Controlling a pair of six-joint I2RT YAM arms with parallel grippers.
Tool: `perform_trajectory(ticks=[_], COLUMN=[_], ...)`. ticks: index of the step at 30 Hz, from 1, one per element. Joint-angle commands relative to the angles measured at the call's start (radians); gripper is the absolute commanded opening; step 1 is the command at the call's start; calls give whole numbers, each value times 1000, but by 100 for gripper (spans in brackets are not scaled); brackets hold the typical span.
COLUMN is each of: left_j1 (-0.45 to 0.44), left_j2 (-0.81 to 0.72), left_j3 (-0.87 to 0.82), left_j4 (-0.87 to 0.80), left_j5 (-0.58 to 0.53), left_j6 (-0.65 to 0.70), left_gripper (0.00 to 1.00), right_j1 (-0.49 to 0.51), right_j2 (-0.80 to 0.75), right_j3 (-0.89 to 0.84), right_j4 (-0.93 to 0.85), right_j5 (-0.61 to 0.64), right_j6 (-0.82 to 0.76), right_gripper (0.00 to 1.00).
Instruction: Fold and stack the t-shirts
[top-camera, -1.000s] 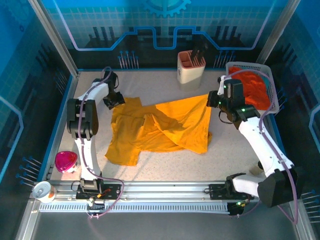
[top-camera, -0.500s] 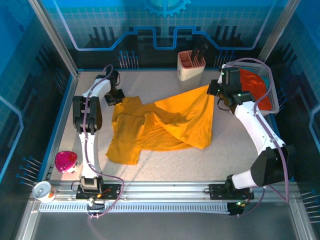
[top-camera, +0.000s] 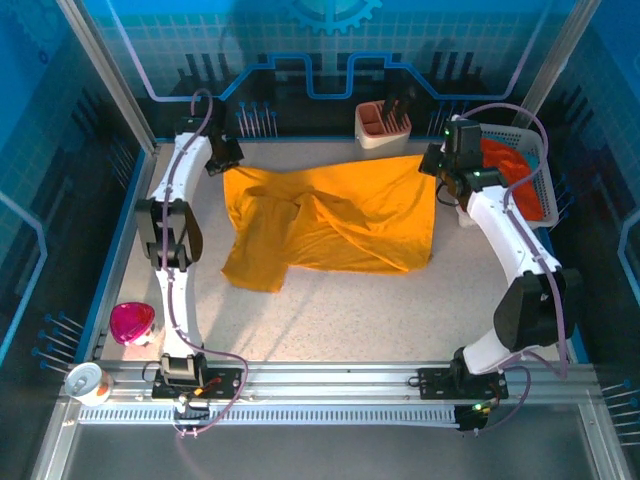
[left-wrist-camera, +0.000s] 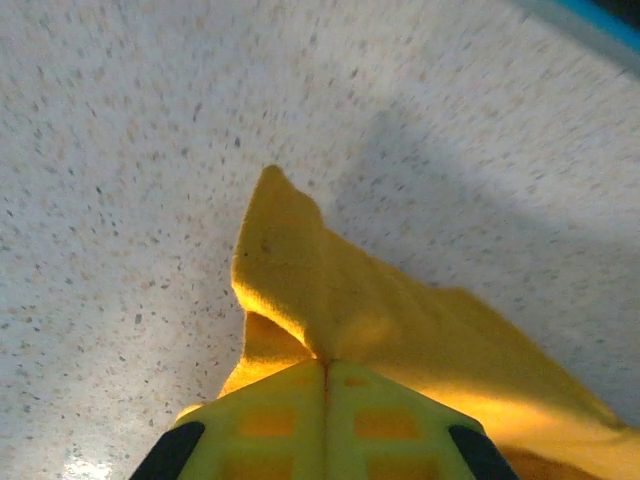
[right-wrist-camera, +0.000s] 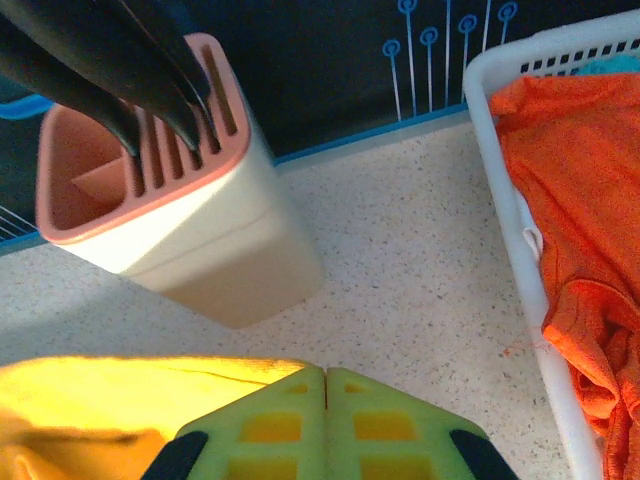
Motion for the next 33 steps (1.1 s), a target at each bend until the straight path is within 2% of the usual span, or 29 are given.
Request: perform_trajectory(ticks=[1,6,7,11,13,14,15,16,17,19,21,22,28,33], left_j1=[4,1,0,1,1,1,1,0,0,0,2,0,-9,-37], left_j2=[-52,-9,12,88,109,112,113,107,95,26,-76,-140,-468,-660], left_j3=[42,74,79,104,105,101,97,89,65,-46,-216,-314,-823,-1158], left_j4=[-5,24,31,43,44,43,34,21,14,28,80,111,194,231], left_j5=[-37,-35,-32,-30,-41,-41,-39,-39,-38,-33,-22,-11,46,97], left_j6=[42,49,52,70,72,71,69,66,63,57,38,26,-45,-82], left_gripper=[0,1,6,14,27,37,47,51,51,53,54,54,54,54], right_j1=[-22,-32,-33,-39,-47,-53,-61,-68,-74,-84,-83,-82,-41,-10], right_j2=[29,100,121,192,234,254,281,303,315,313,275,246,7,-129], right_j3=[46,89,103,141,168,185,217,248,266,266,216,176,-177,-435], right_j4=[36,25,12,-1,-10,-21,-54,-88,-114,-152,-165,-171,-143,-112], right_j5=[15,19,16,19,8,-7,-32,-58,-82,-124,-139,-146,-222,-262], right_j6=[16,19,19,19,19,20,21,17,13,15,19,23,60,118], right_gripper=[0,0,0,0,0,5,21,45,58,80,92,95,96,96])
